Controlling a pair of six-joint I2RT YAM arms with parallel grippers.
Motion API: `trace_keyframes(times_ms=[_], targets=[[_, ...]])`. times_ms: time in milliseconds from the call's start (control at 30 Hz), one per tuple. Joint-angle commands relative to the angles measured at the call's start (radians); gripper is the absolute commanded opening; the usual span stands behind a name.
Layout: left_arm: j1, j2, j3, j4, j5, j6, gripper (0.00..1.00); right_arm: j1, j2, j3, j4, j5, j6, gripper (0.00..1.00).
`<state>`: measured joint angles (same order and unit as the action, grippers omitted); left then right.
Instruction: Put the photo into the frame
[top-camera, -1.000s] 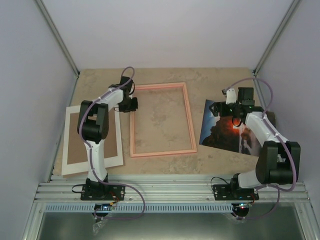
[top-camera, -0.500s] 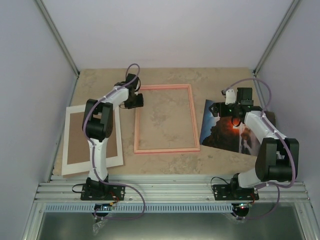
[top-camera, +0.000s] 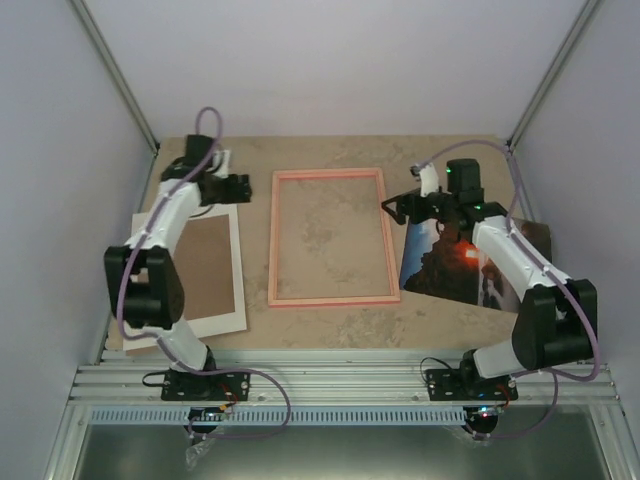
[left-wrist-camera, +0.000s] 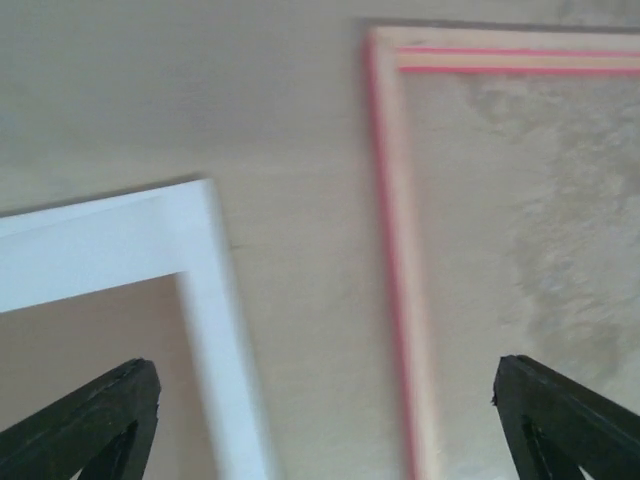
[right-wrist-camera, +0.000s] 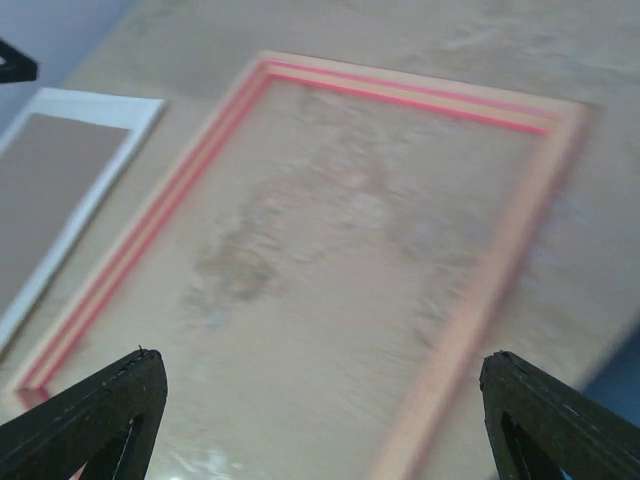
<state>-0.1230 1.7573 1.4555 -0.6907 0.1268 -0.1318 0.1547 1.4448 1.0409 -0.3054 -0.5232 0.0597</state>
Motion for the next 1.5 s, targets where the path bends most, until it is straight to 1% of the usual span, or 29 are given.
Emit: trace_keyframes(times_ms=[0, 100, 200, 367, 500, 667, 800, 1000, 1100, 1167, 1233, 1467], targets=[[0.209, -0.112, -0.134, -0.075, 0.13, 0.223, 0.99, 0.126, 0.045, 0.075, 0.075, -0.097, 0.075, 0.87], [0.338, -0.174, -0.191, -0.114, 0.16, 0.322, 0.99, 0.232, 0.107, 0.138, 0.096, -0.104, 0.1, 0.87], [0.436, -0.197, -0.244, -0.138, 0.155, 0.397, 0.99, 0.33, 0.191, 0.211, 0.097, -0.119, 0.149, 0.88], [0.602, -0.177, -0.295, -0.161, 0.18, 0.494, 0.99, 0.497, 0.381, 0.398, 0.027, -0.093, 0.269, 0.91], [0.685, -0.161, -0.33, -0.132, 0.154, 0.548, 0.99, 0.618, 0.497, 0.501, 0.035, -0.082, 0.348, 0.92], [0.748, -0.143, -0.388, -0.063, 0.078, 0.551, 0.99, 0.698, 0.64, 0.599, 0.051, -0.033, 0.46, 0.92], [0.777, -0.116, -0.42, -0.035, 0.03, 0.556, 0.99, 0.735, 0.74, 0.69, 0.036, 0.009, 0.512, 0.92], [0.777, -0.063, -0.45, -0.008, 0.05, 0.583, 0.99, 0.769, 0.858, 0.776, 0.056, 0.035, 0.606, 0.9], [0.774, -0.024, -0.469, 0.004, 0.064, 0.579, 0.97, 0.78, 0.909, 0.82, 0.055, 0.027, 0.638, 0.85], [0.76, -0.008, -0.494, 0.016, 0.061, 0.575, 0.94, 0.791, 0.931, 0.83, 0.059, 0.023, 0.658, 0.77], [0.741, -0.001, -0.523, 0.034, 0.059, 0.562, 0.92, 0.8, 0.948, 0.829, 0.06, 0.032, 0.67, 0.74], [0.69, 0.007, -0.574, 0.051, 0.088, 0.524, 0.88, 0.803, 1.01, 0.817, 0.048, 0.04, 0.708, 0.7]])
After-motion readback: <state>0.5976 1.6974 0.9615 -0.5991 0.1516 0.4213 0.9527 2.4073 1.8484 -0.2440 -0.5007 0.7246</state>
